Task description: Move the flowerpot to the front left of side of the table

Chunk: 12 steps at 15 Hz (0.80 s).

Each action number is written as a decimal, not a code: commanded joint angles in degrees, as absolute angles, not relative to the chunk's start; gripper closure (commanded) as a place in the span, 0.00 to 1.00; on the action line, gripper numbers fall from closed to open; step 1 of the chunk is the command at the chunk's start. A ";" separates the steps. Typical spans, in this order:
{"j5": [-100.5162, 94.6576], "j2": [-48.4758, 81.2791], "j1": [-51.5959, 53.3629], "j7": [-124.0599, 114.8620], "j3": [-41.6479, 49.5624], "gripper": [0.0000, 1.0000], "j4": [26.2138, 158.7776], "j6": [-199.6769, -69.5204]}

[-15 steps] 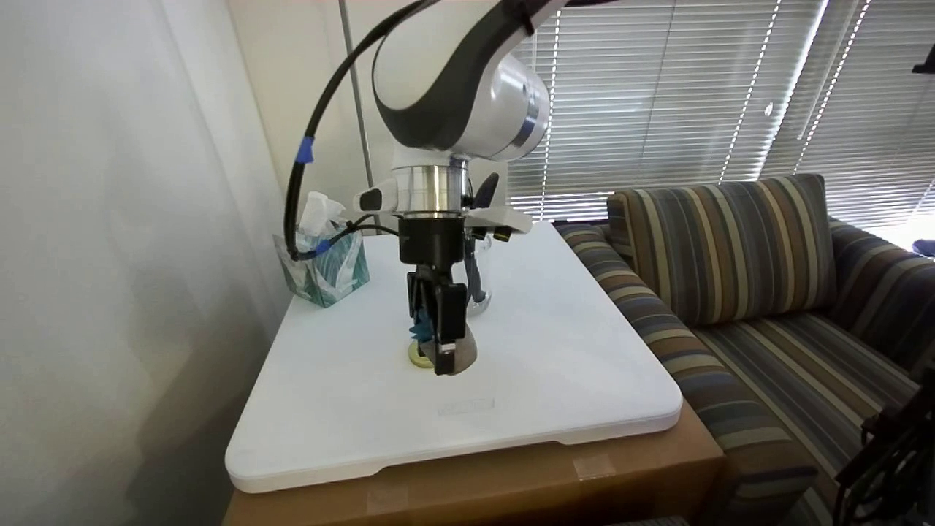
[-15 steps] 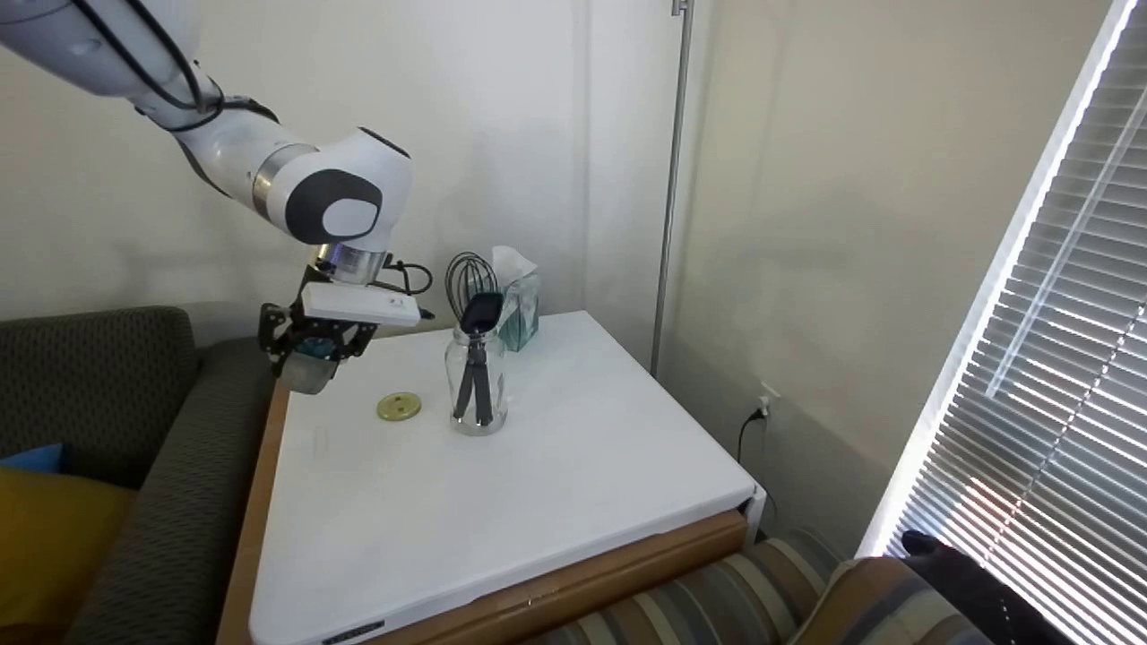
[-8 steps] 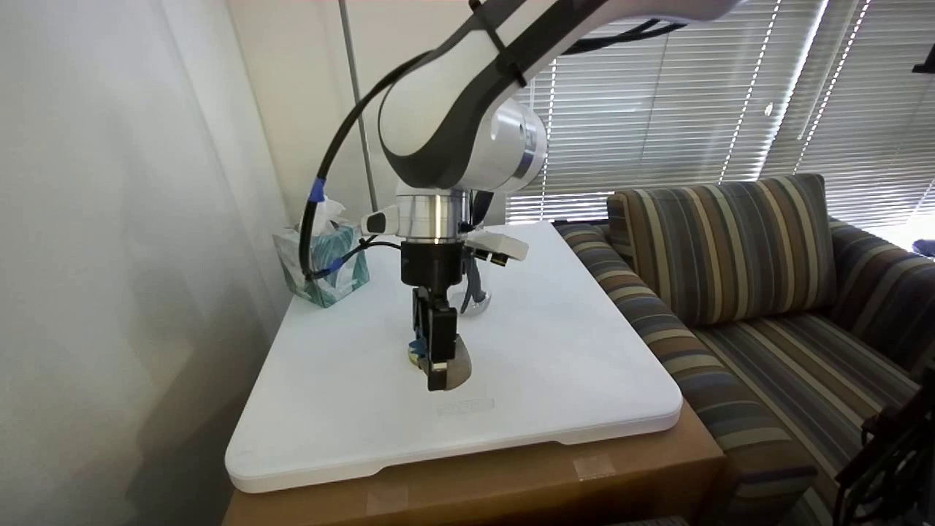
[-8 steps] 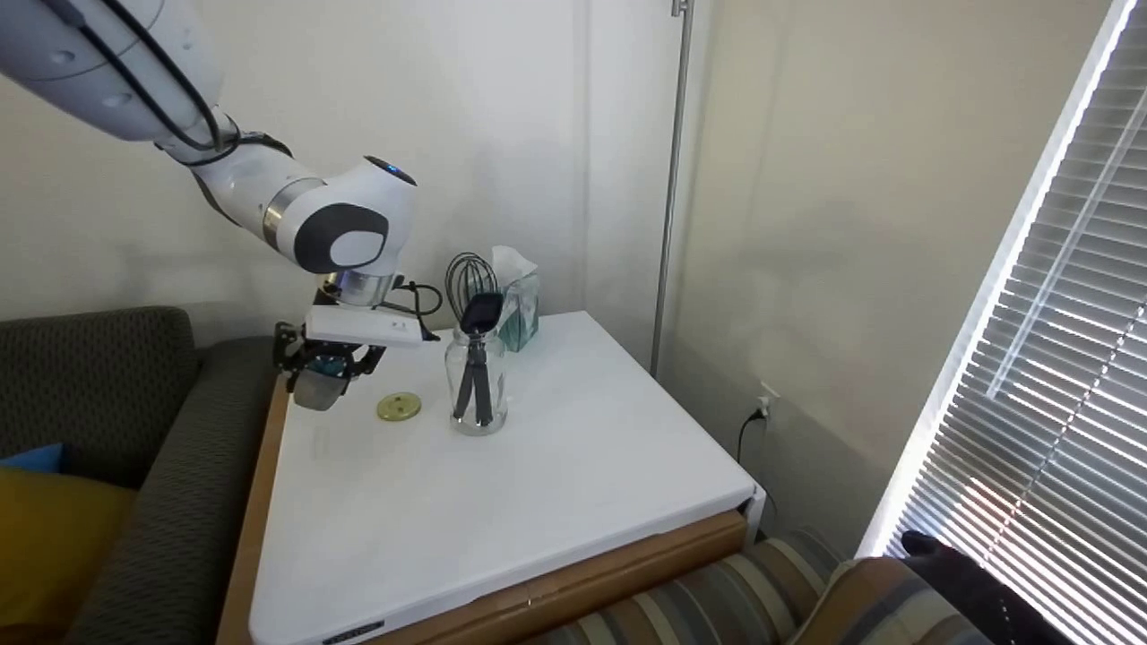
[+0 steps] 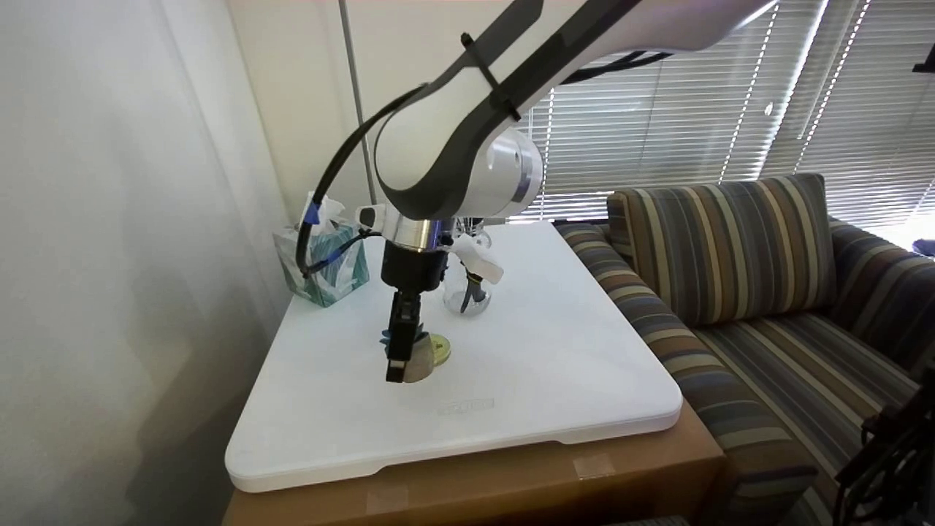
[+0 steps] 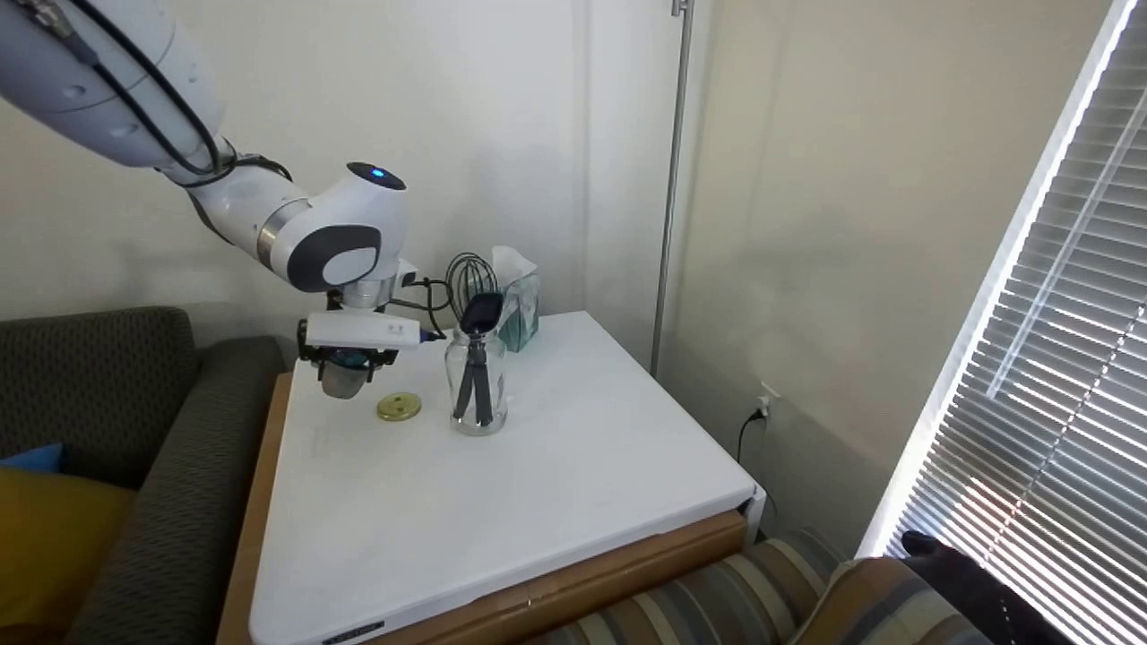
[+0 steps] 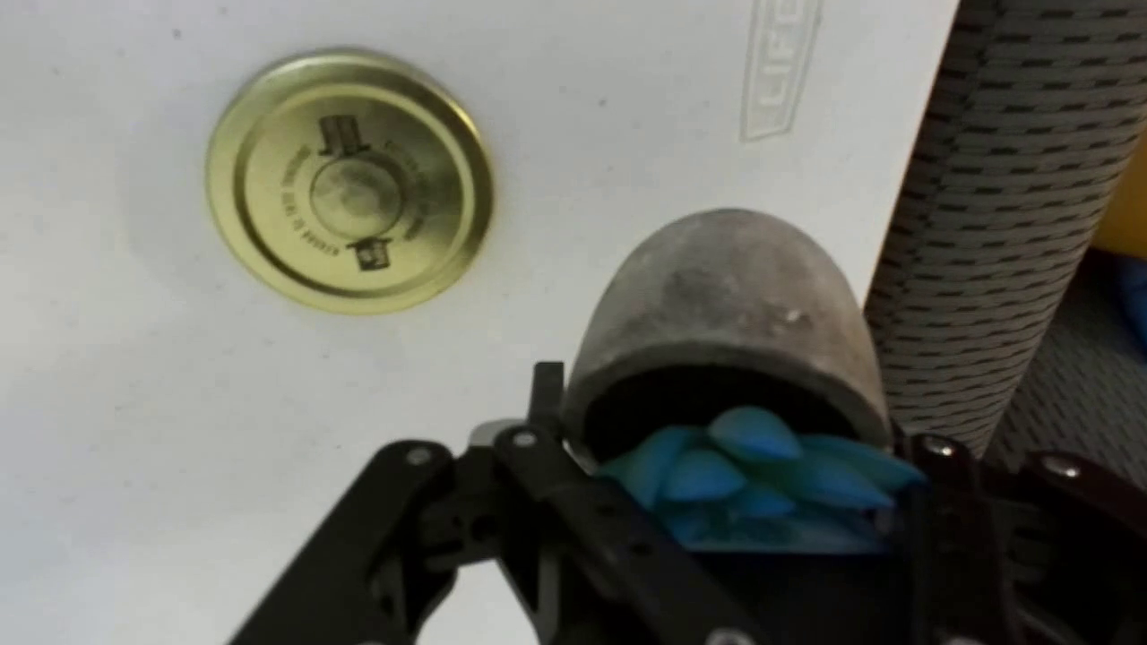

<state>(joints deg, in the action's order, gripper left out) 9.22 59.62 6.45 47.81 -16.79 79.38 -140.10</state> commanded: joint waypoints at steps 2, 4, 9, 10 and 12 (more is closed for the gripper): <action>7.00 61.62 6.85 44.09 -17.01 0.57 78.39 -150.29; 4.67 62.43 7.76 42.42 -16.24 0.57 77.82 -152.78; -3.02 63.92 10.50 37.63 -14.06 0.57 76.06 -153.90; -4.17 64.28 10.82 36.79 -13.80 0.57 75.39 -153.34; -5.64 65.33 11.07 35.16 -13.53 0.57 73.82 -152.31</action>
